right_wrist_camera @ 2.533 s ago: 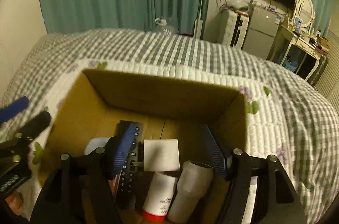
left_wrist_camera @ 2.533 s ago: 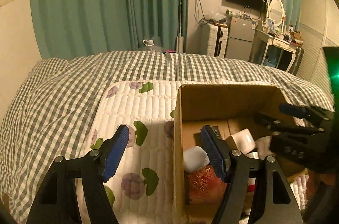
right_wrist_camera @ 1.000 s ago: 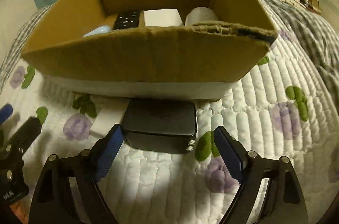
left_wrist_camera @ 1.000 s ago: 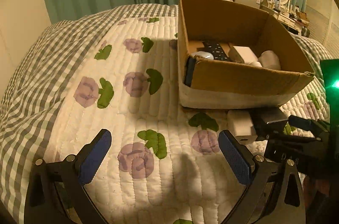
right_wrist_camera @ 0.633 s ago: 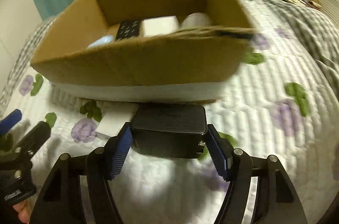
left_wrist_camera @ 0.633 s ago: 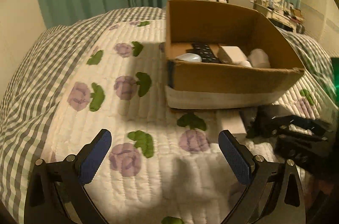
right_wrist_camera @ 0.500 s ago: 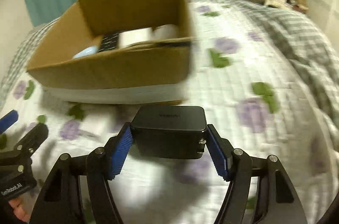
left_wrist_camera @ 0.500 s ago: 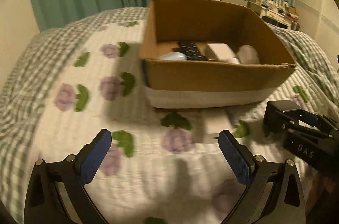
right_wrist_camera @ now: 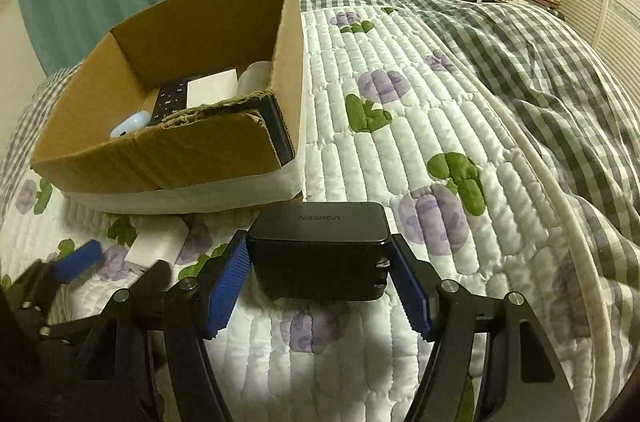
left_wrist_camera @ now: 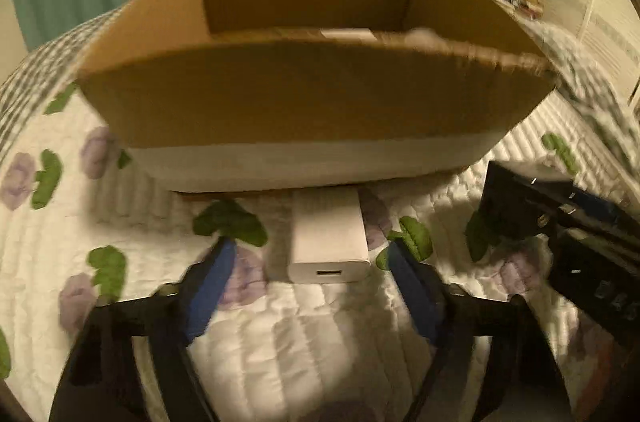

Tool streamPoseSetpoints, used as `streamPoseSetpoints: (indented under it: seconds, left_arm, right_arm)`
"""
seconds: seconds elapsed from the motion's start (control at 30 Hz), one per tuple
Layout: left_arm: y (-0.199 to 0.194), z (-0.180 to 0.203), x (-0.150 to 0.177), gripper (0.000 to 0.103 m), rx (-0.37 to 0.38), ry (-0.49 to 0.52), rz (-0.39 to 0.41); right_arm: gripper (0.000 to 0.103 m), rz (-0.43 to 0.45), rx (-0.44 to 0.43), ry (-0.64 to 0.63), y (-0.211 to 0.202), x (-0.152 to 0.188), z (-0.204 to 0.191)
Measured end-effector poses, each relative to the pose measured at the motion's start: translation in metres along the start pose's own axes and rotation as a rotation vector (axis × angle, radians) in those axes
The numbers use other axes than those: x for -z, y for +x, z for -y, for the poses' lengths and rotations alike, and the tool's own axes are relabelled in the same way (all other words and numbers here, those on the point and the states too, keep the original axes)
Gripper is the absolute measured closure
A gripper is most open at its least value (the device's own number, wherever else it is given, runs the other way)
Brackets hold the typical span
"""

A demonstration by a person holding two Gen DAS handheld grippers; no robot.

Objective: Organize rigid objects
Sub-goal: 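Grasp the black charger with the right tool while the left tool grasps the white charger, then carry both chargers into the box and open both tools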

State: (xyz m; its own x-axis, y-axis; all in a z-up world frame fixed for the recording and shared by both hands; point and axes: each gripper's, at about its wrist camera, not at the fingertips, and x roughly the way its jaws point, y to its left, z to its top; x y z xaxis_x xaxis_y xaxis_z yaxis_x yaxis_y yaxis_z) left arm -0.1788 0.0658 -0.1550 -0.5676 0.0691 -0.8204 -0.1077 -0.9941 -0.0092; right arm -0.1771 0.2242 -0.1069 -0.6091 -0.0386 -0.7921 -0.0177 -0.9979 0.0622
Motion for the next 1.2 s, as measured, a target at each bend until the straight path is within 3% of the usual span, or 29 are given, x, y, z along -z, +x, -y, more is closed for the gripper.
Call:
streamPoseSetpoints:
  seconds: [0.13,0.2,0.43,0.67,1.2]
  left_arm:
    - [0.012,0.006,-0.001,0.046,0.0,0.027,-0.014]
    - [0.01,0.007,-0.002,0.062,0.004,0.037,-0.001]
    - [-0.009,0.005,0.003,0.063,0.0,0.04,0.021]
    - [-0.056,-0.007,0.008,0.063,-0.009,0.027,0.096]
    - [-0.161,-0.018,-0.018,0.063,-0.021,0.02,0.292]
  right_arm:
    - [0.035,-0.004,-0.005,0.004,0.004,-0.002,0.0]
    - [0.035,-0.007,-0.004,0.003,0.005,-0.001,0.001]
    - [0.035,0.002,-0.003,0.0,0.002,0.002,0.001]
    - [0.035,0.043,0.003,-0.018,-0.021,0.005,-0.001]
    - [0.036,0.225,-0.044,-0.117,-0.123,-0.019,-0.027]
